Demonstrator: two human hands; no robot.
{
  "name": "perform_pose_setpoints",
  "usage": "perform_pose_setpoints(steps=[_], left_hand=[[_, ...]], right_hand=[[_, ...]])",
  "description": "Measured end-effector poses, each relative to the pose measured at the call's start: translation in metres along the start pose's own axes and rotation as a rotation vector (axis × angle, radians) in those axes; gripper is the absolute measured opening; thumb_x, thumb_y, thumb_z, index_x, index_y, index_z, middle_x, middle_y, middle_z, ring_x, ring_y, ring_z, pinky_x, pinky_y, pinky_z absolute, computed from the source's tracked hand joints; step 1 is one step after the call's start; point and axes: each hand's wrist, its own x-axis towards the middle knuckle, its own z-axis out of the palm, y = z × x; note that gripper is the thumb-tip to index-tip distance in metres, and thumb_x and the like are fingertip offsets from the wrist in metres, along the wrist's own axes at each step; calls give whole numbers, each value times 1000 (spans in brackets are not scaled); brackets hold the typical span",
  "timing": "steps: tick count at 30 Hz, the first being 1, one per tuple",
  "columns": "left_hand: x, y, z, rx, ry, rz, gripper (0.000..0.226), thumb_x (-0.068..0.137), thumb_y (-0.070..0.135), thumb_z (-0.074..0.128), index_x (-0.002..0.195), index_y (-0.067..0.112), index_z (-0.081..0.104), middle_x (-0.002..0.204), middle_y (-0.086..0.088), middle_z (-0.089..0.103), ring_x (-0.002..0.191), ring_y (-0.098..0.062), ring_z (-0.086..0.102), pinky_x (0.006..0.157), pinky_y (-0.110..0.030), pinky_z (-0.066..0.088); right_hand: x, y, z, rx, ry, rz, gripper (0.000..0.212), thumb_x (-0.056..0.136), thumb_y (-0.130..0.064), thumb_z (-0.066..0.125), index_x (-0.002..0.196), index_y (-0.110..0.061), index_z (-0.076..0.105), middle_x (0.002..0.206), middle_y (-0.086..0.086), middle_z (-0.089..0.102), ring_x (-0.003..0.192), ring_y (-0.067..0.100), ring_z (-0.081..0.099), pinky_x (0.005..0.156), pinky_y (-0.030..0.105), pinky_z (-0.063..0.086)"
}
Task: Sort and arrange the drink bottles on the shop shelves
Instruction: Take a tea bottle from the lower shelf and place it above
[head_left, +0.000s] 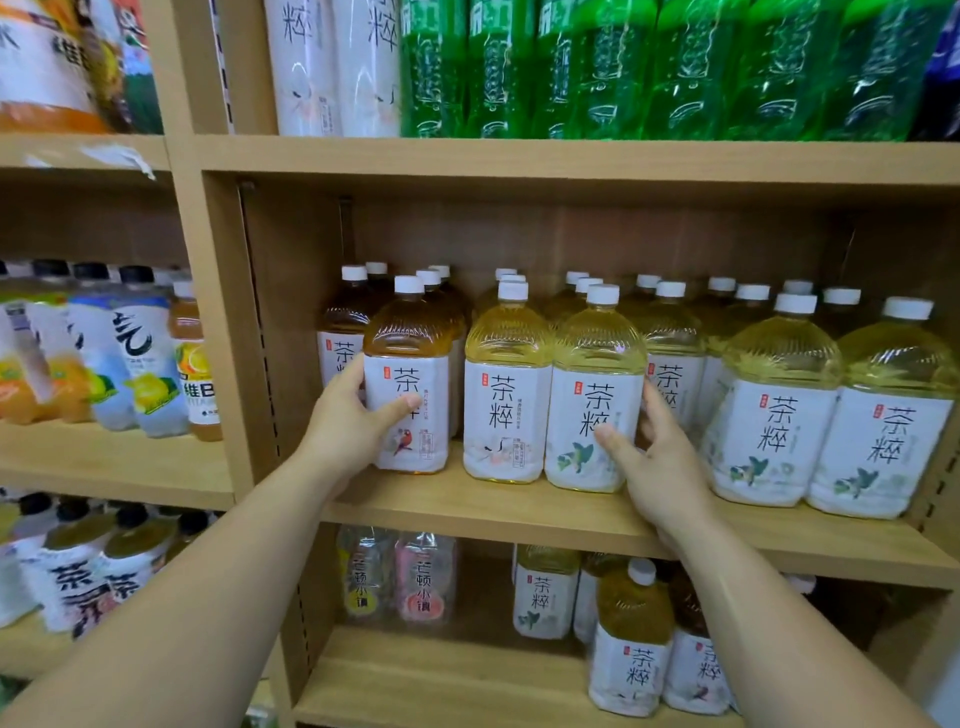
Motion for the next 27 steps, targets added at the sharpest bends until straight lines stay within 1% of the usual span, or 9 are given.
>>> perform_pose_setpoints(steps=[2,4,9,12,15,17,20,23,27], left_hand=[[1,-4,4,5,25,-2,42,91,28,74,128,34,56,122,13,66,111,-8,63,84,-35,60],[1,-7,7,16,55,-3,44,91,30,74,130,34,55,126,12,65,113,-10,61,89,-41,60],[-2,-7,21,33,56,21,38,93,32,72,127,35,55,116,19,63,102,1,57,78,-25,56],[-6,-5,30,47,96,24,39,95,34,69,130,31,53,116,18,64,95,6,57,74,-17,50],[-13,-5,35,72,134,21,44,97,36,65,138,29,49,122,15,64,95,4,58,65,-11,42],[-17,-9,38,103,142,29,46,98,37,63,140,31,45,125,14,64,104,-2,60,71,-13,43],[-21,-19,41,174,138,22,57,98,36,64,147,32,36,136,9,61,122,-12,59,94,-33,54],[-25,-20,40,204,109,-18,69,97,34,65,155,30,27,143,7,56,130,-14,56,100,-40,54],[-42,-18,30,229,133,18,75,96,37,66,158,31,24,154,6,47,141,-15,43,114,-43,41]], right_hand=[[-1,-1,4,-28,28,-5,64,96,-34,66,148,-53,34,140,-16,57,127,10,54,94,37,56],[-1,1,5,-83,56,-15,66,93,-42,66,148,-54,32,141,-13,53,129,15,52,98,48,55],[-2,-1,8,-147,70,-29,67,96,-43,62,152,-48,27,142,-9,50,131,19,49,103,52,50],[-1,-1,9,-165,74,-20,70,98,-40,61,157,-42,24,144,-4,47,132,19,47,108,42,44],[-4,-1,12,-171,75,-7,70,100,-38,58,158,-38,20,148,0,45,134,19,45,103,33,37],[-7,-3,15,-160,81,-1,68,101,-36,57,159,-35,21,149,1,45,135,20,45,103,31,37],[-10,-4,19,-143,96,-9,65,102,-34,56,158,-31,22,146,2,48,133,20,47,101,29,37],[-10,-2,19,-129,110,-6,65,102,-35,56,158,-31,23,147,2,48,134,22,48,102,30,38],[-29,-12,31,-123,222,-3,82,99,-43,58,161,-30,7,167,-1,15,150,25,27,117,39,31]])
